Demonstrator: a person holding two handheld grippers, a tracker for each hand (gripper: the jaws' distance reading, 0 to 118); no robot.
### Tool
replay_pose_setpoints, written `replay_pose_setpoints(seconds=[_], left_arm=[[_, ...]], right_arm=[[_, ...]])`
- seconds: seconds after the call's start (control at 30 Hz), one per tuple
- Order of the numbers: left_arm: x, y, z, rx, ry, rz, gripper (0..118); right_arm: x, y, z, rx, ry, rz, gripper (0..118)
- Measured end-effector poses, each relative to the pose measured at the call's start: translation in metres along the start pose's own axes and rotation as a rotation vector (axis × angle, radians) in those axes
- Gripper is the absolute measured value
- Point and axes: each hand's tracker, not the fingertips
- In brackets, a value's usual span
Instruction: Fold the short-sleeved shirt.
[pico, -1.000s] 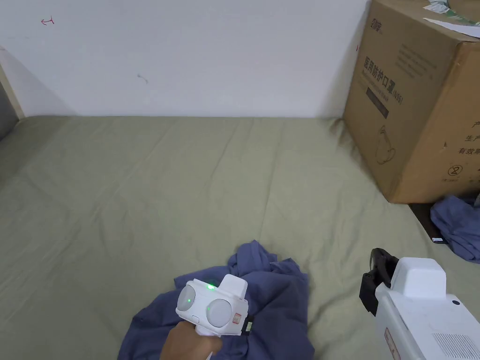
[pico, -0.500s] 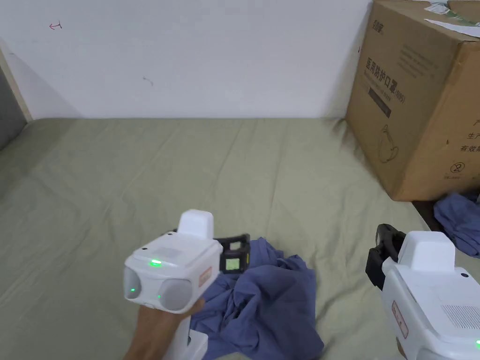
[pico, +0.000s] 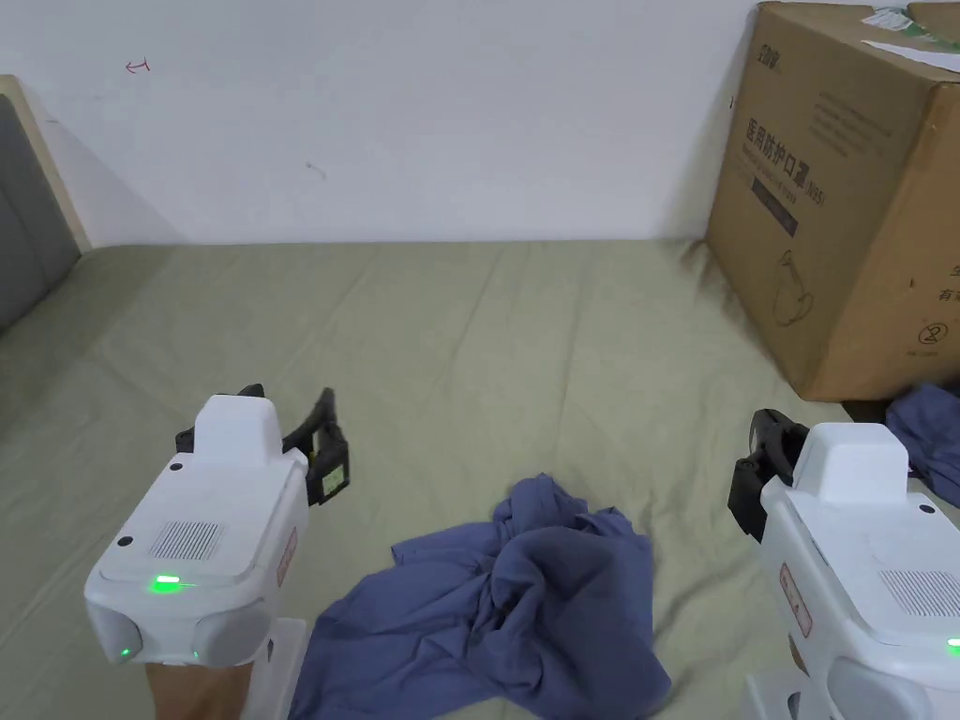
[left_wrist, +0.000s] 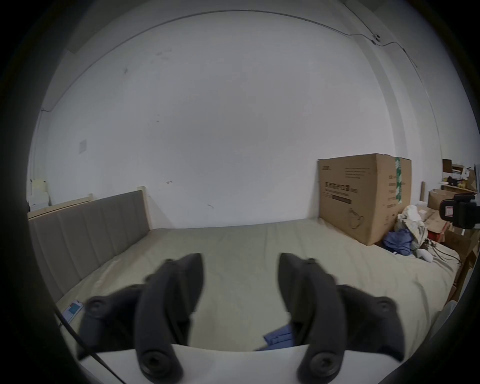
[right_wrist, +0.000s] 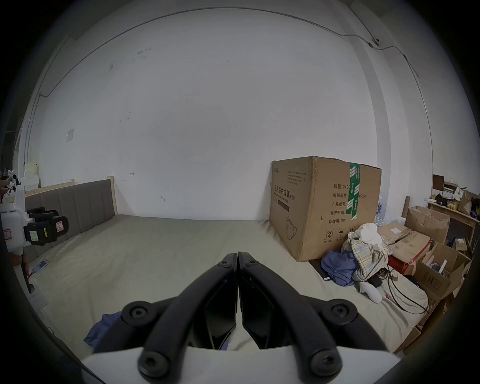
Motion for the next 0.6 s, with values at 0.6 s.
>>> replay_pose_setpoints(seconds=[0.6], left_arm=[[-0.023,-0.08,-0.041,-0.598,-0.094,0.206,0]], right_arm=[[0.0,-0.013,-0.003,-0.037,0.015,-0.008,0]])
